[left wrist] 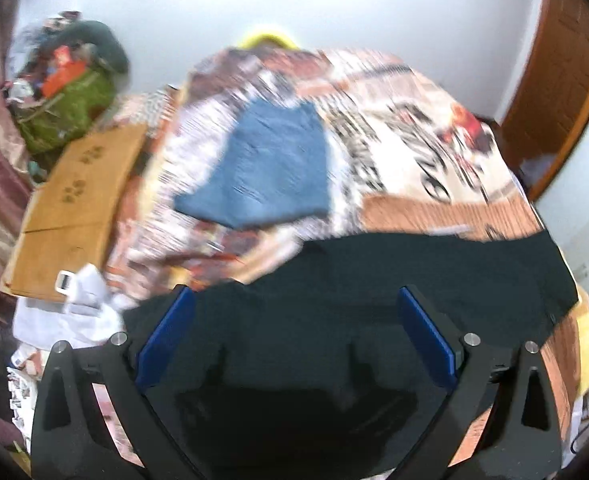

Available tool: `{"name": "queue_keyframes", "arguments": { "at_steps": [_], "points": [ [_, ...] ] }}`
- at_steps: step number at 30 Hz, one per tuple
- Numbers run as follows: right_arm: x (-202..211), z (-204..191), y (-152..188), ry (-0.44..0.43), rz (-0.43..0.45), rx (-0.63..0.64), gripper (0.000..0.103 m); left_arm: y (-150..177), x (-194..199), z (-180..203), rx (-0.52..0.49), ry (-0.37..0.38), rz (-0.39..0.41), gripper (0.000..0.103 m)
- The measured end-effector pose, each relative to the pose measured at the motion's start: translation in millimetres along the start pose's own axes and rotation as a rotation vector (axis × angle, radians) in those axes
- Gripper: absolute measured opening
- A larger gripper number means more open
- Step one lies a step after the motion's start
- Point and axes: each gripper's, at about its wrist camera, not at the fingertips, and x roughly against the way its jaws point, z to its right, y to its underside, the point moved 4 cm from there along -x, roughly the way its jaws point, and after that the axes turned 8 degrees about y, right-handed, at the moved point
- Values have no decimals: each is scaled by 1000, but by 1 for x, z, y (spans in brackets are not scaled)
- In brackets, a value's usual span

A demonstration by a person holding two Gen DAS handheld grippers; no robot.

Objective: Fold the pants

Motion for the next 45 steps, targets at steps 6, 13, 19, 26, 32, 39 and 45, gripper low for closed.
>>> {"name": "queue_keyframes", "arguments": {
  "at_steps": [6,13,19,26,32,39,45],
  "points": [
    [-15,-76,-27,-113,34,105,57,-5,27,-63,57,-105,95,101],
    [-65,-154,-32,-232,-49,191,57,12,11,-129,135,-174,31,101],
    [-116,-203,-23,-289,-180,270,57,35,-24,-160,196,-139,-89,101],
    [-174,-247,-7,-303,-323,375,57,52,-67,-174,246,-116,-161,99],
    [-217,-270,6,-338,-423,372,57,59,-90,-174,255,-65,-210,81],
    [-238,-291,20,-376,-510,438,50,73,-104,-162,271,32,-261,61],
    [-241,-295,29,-375,-527,472,14,67,-94,-150,166,-72,-230,31]
  ]
}}
